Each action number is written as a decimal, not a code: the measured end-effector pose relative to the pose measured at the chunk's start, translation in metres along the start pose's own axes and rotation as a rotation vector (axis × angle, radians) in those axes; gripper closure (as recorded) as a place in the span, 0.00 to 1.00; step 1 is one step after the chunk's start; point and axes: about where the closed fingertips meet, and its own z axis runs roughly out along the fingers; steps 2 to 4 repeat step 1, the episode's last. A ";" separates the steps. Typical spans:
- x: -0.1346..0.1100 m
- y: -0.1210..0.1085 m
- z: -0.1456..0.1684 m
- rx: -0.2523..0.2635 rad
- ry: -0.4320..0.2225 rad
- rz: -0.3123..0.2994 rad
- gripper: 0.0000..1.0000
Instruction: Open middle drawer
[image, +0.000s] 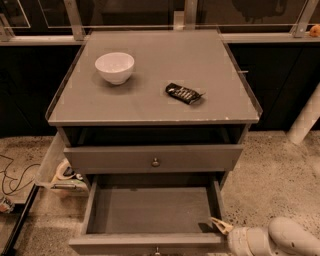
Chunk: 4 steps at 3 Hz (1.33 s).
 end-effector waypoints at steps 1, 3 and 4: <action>0.000 0.000 0.000 0.000 0.000 0.000 0.00; 0.000 0.000 0.000 0.000 0.000 0.000 0.00; 0.000 0.000 0.000 0.000 0.000 0.000 0.00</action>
Offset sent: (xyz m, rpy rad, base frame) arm 0.0000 0.0000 0.0000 0.0000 0.0000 0.0000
